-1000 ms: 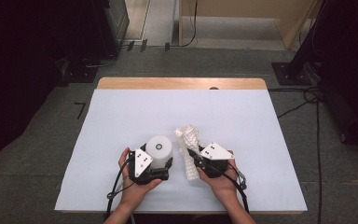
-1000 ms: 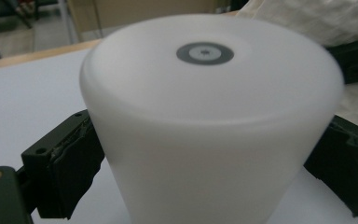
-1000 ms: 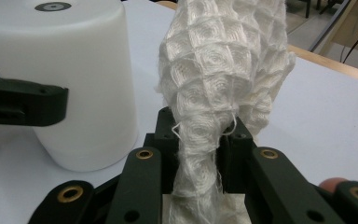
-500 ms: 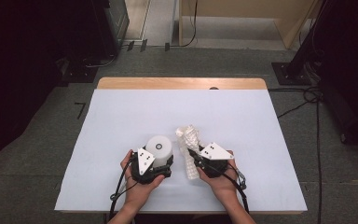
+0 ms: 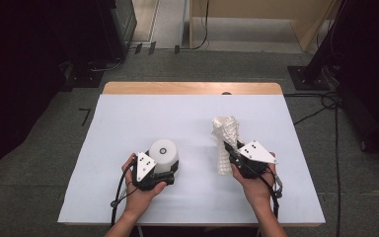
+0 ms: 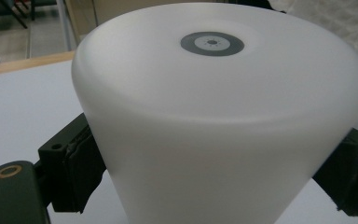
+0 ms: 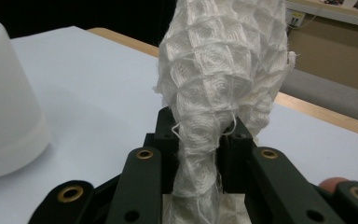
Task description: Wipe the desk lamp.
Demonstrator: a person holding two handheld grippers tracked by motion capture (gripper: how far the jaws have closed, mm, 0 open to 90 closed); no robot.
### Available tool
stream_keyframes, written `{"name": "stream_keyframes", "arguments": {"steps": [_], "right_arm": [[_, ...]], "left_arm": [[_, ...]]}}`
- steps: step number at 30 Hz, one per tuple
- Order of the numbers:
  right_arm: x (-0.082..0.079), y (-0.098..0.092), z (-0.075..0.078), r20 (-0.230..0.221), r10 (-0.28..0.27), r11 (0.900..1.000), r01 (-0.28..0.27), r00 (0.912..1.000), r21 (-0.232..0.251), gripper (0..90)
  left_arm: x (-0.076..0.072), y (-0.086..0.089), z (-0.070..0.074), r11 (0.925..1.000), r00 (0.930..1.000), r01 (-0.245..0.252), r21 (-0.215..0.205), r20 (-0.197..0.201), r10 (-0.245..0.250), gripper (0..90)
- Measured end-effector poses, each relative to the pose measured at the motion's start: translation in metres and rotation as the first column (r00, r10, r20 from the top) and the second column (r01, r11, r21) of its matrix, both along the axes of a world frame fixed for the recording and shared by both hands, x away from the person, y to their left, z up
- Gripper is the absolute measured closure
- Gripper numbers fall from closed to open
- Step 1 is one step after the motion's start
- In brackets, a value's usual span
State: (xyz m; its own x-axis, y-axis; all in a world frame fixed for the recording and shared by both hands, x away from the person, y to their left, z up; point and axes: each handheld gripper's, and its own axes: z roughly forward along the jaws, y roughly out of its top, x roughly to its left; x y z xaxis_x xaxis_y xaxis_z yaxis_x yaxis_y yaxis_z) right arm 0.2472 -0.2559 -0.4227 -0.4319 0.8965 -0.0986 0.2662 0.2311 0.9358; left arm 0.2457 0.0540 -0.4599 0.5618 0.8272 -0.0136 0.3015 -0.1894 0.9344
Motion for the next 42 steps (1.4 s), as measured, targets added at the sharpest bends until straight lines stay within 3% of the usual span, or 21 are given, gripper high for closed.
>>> {"name": "stream_keyframes", "arguments": {"steps": [2, 6, 11, 15, 19, 21, 26, 34, 42], "right_arm": [[0.001, 0.004, -0.005, -0.013, -0.007, 0.999, 0.007, 0.9999, -0.033, 72.9], [0.007, 0.021, -0.024, -0.088, 0.028, 0.997, -0.034, 0.9957, -0.063, 72.8], [0.007, 0.048, -0.042, -0.171, 0.131, 0.989, -0.141, 0.9766, -0.05, 72.8], [0.001, 0.067, -0.047, -0.19, 0.208, 0.975, -0.22, 0.9594, -0.042, 72.8], [-0.004, 0.074, -0.042, -0.176, 0.273, 0.961, -0.278, 0.9457, -0.001, 72.8], [-0.006, 0.074, -0.038, -0.157, 0.292, 0.955, -0.295, 0.9434, 0.006, 72.8], [-0.009, 0.07, -0.028, -0.119, 0.309, 0.951, -0.306, 0.9436, 0.041, 72.8], [-0.016, 0.069, -0.016, -0.048, 0.317, 0.948, -0.316, 0.9471, 0.041, 72.8], [-0.01, 0.073, -0.032, -0.12, 0.325, 0.945, -0.325, 0.9381, 0.016, 72.7]], "left_arm": [[0.0, 0.001, 0.002, 0.9998, 0.9998, 0.019, -0.009, 0.011, -0.019, 8.4], [-0.003, 0.001, 0.006, 0.9974, 0.9969, 0.071, -0.014, 0.037, -0.07, 8.4], [-0.007, -0.003, 0.007, 0.9933, 0.992, 0.115, -0.01, 0.054, -0.114, 8.4], [-0.007, -0.004, 0.007, 0.9909, 0.9894, 0.135, -0.007, 0.056, -0.134, 8.4], [-0.007, -0.003, 0.006, 0.99, 0.9887, 0.141, -0.012, 0.054, -0.14, 8.4], [-0.007, -0.004, 0.006, 0.9897, 0.9886, 0.142, -0.011, 0.05, -0.142, 8.4], [-0.007, -0.007, 0.003, 0.9875, 0.9867, 0.158, -0.001, 0.041, -0.157, 8.4], [-0.008, -0.011, 0.001, 0.9843, 0.9838, 0.176, 0.015, 0.033, -0.176, 8.4], [-0.008, -0.007, 0.007, 0.9856, 0.9844, 0.169, -0.003, 0.05, -0.169, 8.4]]}}
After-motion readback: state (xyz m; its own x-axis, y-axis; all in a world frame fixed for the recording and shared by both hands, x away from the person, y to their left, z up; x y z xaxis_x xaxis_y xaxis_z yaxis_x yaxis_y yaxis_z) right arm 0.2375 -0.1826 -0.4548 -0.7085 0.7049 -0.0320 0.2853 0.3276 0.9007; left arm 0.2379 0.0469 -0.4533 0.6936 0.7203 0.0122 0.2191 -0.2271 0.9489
